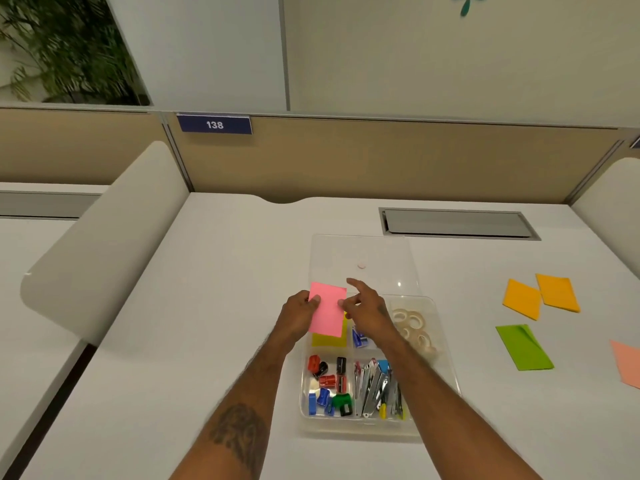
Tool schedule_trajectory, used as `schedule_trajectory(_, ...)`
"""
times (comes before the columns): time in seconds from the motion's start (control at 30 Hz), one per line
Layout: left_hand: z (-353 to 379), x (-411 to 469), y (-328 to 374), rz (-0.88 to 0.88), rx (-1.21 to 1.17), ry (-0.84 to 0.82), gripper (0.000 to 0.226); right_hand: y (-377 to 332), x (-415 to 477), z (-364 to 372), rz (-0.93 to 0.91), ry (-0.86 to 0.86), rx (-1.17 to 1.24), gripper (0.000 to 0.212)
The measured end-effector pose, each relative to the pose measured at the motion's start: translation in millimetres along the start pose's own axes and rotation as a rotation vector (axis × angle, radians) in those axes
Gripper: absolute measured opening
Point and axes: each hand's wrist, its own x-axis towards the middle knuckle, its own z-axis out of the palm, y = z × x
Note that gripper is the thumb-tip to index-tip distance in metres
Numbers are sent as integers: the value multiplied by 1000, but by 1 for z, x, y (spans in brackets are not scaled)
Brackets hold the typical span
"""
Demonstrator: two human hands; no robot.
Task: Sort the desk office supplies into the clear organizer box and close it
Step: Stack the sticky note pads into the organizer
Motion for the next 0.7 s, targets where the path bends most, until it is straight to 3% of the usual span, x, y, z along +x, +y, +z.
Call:
schedule_trajectory(0.17,-1,0,-17,93,218,-5,45,2,7,-5,-10,-3,-9,34)
schedule_trajectory(0.23,-5,0,-27,169,372,21,70,3,9,-6,-6,48,-26,28)
schedule_trajectory(0.33,-9,1,-45,235,643,-76,108,9,11,-4,6,88,-48,24)
schedule_trajectory(0.4,-10,3,-56,218,774,-136,120,13,13,-1,14,73,-80,22)
schedule_trajectory(0.7,-11,4,-71,229,954,-180,112,29,17,10,-4,-14,-299,24)
